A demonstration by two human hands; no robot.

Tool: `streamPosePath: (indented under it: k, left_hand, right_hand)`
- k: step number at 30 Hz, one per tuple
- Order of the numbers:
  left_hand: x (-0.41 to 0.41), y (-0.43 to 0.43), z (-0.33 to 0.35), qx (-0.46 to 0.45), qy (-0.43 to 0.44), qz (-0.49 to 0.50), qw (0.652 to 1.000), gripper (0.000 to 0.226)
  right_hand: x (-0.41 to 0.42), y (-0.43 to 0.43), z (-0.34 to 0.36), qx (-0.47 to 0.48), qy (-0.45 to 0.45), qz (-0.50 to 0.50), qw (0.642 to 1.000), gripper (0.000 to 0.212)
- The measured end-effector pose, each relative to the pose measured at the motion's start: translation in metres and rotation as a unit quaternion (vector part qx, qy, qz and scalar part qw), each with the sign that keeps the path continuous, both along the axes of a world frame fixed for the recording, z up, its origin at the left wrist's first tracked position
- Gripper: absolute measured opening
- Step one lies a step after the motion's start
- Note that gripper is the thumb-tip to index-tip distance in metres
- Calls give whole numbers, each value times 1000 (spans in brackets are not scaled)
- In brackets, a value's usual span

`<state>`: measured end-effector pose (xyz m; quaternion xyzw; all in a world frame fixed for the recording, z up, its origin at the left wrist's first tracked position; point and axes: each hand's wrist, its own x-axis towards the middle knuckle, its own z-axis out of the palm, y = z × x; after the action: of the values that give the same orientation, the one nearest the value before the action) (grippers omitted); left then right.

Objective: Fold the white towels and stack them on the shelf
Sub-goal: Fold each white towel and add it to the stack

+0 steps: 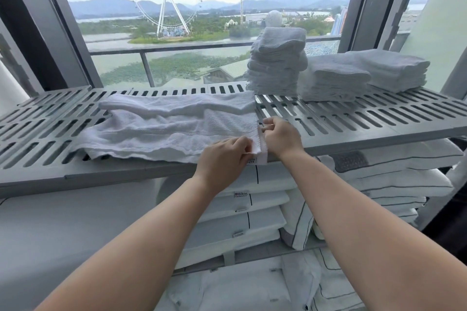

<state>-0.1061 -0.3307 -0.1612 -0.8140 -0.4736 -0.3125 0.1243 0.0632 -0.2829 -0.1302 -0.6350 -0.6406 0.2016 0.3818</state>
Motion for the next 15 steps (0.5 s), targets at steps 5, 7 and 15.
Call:
streamPosePath:
  k: [5, 7, 15]
  left_hand:
    - [-2, 0, 1, 36, 22, -41, 998, 15]
    - [-2, 0, 2, 28, 5, -53, 998, 16]
    - [10, -5, 5, 22, -67, -34, 997, 20]
  right_hand:
    - [-9, 21, 14, -46, -13, -39, 998, 36]
    - [-13, 27, 14, -52, -24, -51, 997, 30]
    - [-16, 32, 7, -32, -15, -31, 999, 32]
